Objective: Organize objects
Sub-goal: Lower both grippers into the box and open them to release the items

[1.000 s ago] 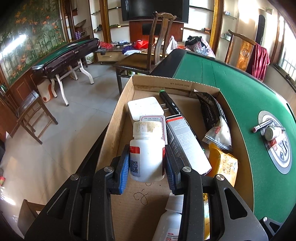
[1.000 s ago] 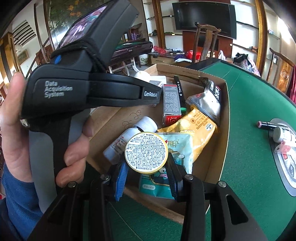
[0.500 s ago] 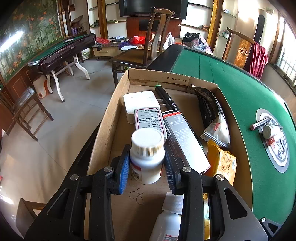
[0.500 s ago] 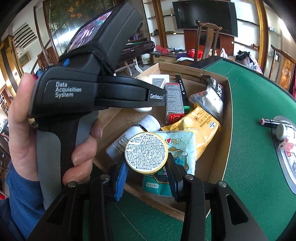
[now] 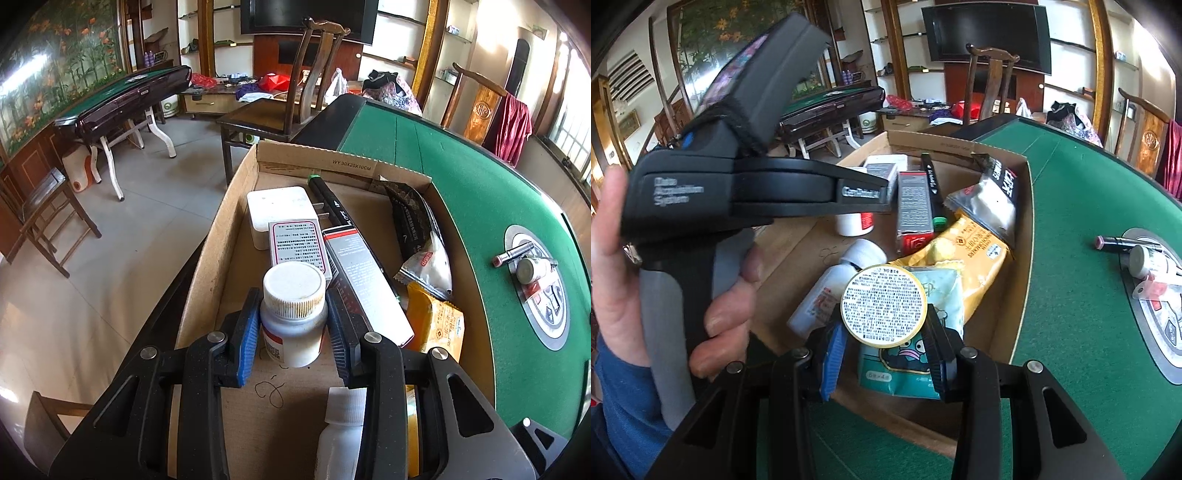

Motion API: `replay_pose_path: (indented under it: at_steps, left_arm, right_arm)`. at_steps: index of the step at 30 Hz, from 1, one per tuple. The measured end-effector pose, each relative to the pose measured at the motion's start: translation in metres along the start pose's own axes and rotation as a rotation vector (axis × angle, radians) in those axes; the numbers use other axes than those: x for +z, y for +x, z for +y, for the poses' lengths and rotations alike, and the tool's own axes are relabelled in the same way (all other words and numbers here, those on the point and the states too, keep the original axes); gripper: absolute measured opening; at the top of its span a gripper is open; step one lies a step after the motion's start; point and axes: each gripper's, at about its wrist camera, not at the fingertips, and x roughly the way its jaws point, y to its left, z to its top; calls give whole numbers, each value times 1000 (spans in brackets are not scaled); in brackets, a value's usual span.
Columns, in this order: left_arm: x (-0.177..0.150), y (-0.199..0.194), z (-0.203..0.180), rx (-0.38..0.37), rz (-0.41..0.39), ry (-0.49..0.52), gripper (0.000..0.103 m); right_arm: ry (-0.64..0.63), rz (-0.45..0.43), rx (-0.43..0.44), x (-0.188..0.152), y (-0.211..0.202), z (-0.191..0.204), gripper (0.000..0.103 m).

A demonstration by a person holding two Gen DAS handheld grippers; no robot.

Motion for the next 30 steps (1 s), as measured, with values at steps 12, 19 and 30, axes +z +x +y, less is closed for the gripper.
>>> replay_pose_path:
  at_steps: [12,19,30]
  left_arm:
    - [2,-3,3,-17,-10,-12,34]
    - [2,-3,4,-19,-12,-16,34]
    - [2,-3,3,-24,-15,-12,34]
  right_arm:
    - [19,-36,4,4,-11,-13,40]
    - [31,-54,127,1,-19,-5,40]
    - [184,-124,93,10,-40,-48,40]
